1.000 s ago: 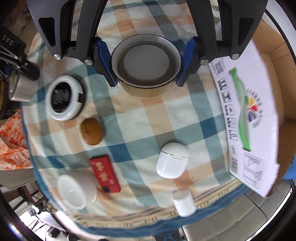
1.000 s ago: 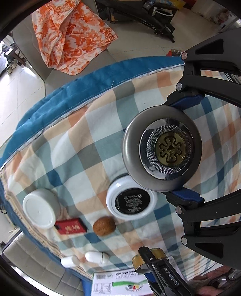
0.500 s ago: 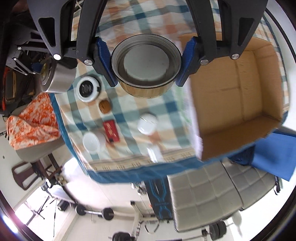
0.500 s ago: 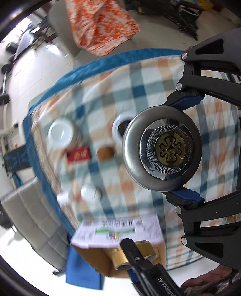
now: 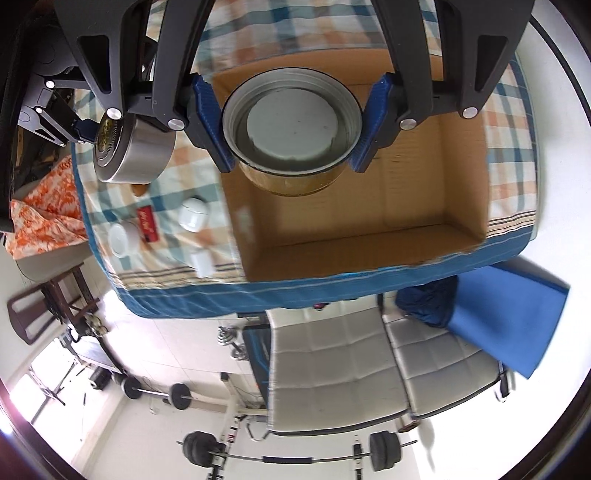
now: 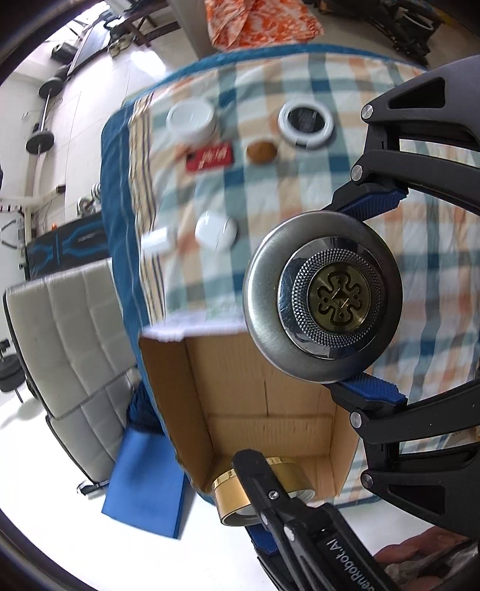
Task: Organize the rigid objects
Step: 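Carry the silver tin and gold-rimmed jar over the cardboard box with both grippers, then lower both items into the box and open both grippers, then lift both grippers out of the box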
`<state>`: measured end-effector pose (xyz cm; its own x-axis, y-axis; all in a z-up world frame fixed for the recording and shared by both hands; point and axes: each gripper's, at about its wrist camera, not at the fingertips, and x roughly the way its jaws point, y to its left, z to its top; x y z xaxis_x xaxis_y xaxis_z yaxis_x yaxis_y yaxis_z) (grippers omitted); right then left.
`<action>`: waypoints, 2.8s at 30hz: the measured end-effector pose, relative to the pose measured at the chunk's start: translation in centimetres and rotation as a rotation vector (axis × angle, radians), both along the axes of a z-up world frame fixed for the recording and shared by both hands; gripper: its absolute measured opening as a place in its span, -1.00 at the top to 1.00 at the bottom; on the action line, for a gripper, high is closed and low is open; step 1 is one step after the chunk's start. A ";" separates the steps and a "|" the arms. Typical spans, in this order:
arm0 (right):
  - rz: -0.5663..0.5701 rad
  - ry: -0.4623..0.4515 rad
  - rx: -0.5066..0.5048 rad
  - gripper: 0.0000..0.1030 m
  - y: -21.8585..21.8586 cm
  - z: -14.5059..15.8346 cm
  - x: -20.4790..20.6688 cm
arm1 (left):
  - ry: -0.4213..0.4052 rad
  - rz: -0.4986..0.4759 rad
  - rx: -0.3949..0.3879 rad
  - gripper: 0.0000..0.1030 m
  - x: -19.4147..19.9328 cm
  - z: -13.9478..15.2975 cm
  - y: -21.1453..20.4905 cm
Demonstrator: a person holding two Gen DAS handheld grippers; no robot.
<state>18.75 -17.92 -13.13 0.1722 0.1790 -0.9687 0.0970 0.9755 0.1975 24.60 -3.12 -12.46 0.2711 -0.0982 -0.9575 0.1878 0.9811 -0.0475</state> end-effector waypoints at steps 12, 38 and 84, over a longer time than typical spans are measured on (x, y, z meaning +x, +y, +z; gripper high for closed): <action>0.083 0.035 0.018 -0.41 8.9 -4.3 6.3 | 0.219 0.123 -0.161 -0.21 6.4 -6.5 9.7; 0.092 0.181 -0.077 -0.42 12.4 -17.4 13.6 | 0.425 0.159 -0.212 -0.21 12.8 -19.4 11.1; 0.093 0.063 -0.133 -1.00 13.4 -7.9 5.7 | 0.181 0.152 -0.041 -1.00 3.8 -5.1 13.2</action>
<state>24.44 -4.49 -21.05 0.0988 0.0609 -0.9932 0.0132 0.9980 0.0625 28.44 10.10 -17.57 0.1098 -0.1092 -0.9879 0.0232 0.9940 -0.1073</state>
